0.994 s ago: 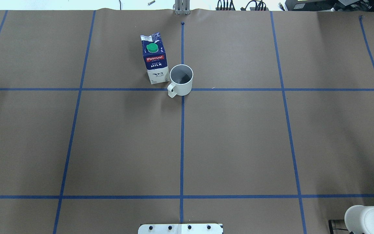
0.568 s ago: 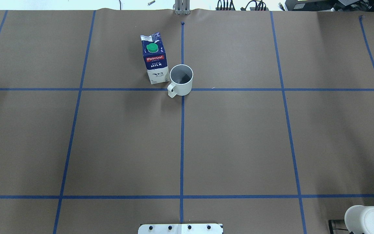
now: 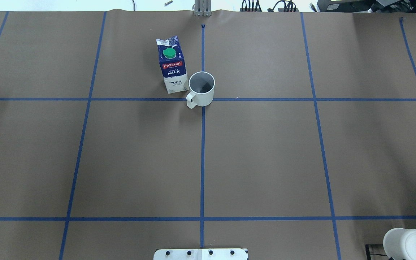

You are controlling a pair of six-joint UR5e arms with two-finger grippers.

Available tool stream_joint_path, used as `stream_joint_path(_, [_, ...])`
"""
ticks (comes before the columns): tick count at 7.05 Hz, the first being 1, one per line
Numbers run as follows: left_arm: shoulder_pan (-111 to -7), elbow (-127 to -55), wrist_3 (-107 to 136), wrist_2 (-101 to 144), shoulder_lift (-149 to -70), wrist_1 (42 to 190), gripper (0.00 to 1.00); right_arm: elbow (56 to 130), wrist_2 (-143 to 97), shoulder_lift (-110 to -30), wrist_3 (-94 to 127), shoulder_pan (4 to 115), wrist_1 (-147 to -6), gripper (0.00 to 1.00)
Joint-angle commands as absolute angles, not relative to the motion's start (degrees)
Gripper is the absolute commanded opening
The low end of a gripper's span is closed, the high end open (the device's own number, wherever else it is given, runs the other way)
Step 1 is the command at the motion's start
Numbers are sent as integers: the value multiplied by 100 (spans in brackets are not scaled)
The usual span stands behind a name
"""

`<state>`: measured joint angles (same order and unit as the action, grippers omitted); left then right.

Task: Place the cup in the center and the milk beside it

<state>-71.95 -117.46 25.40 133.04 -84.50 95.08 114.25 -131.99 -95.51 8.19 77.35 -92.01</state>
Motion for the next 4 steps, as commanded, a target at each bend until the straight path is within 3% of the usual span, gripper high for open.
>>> stream_joint_path(1, [-7207, -11583, 2549, 13315, -8447, 9675, 98, 11269, -13236, -9440, 791, 7726, -9176, 100])
stream_joint_path(4, [-7242, -11592, 2549, 13315, -8429, 9694, 98, 11285, -13254, -9378, 826, 7734, -9202, 100])
